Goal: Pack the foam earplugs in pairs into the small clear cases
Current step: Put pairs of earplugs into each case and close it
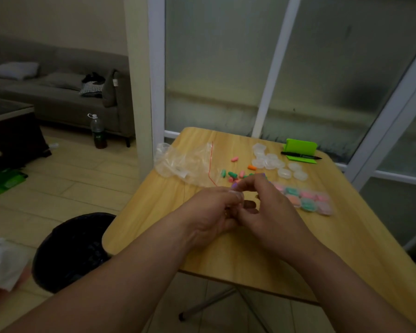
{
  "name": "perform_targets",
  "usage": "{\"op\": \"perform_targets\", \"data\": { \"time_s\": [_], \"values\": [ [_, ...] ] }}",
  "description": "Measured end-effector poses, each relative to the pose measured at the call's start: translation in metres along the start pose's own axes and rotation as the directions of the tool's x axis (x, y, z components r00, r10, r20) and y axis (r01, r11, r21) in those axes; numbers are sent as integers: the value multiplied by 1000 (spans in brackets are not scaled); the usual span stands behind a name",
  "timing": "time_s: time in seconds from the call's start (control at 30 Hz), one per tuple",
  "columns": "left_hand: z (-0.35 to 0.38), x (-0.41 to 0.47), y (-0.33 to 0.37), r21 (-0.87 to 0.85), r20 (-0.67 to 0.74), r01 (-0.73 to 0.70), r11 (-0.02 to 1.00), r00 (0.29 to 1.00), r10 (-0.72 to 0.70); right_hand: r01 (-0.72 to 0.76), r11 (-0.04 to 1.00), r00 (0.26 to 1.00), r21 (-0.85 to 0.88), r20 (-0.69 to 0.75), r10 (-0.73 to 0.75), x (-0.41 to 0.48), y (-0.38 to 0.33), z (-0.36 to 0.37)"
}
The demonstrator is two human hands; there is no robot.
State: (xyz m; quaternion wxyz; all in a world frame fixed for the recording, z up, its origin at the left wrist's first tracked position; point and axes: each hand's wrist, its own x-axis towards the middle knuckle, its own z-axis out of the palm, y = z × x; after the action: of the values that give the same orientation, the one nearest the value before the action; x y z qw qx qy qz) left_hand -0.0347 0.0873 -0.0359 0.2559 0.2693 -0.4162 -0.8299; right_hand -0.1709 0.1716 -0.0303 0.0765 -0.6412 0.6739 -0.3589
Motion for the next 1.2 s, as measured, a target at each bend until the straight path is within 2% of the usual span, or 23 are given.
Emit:
{"op": "perform_targets", "data": {
  "time_s": [0.1, 0.27, 0.87, 0.93, 1.03, 1.13, 1.2],
  "values": [
    [-1, 4, -1, -16, -37, -28, 999, 999, 27, -1, 997, 1000, -77, 6, 2, -1, 6, 1],
    [7, 6, -5, 34, -75, -23, 999, 997, 26, -20, 995, 999, -98, 24, 23, -9, 12, -3],
    [51, 22, -36, 213, 13, -19, 977, 1000, 17, -72, 984, 997, -161, -46, 66, -33, 39, -38],
    [57, 24, -35, 277, -45, -38, 960, 998, 53, -122, 978, 990, -169, -85, 108, -33, 47, -42],
    [60, 28, -28, 245, -167, -124, 962, 972, 167, -256, 956, 959, -141, -165, 232, -32, 60, -50],
    [53, 36, -22, 218, -296, -173, 961, 926, 234, -337, 926, 937, -169, -160, 312, -30, 68, -51],
    [50, 38, -21, 224, -328, -187, 956, 910, 255, -340, 921, 937, -192, -152, 314, -27, 70, -47]
  ]
}}
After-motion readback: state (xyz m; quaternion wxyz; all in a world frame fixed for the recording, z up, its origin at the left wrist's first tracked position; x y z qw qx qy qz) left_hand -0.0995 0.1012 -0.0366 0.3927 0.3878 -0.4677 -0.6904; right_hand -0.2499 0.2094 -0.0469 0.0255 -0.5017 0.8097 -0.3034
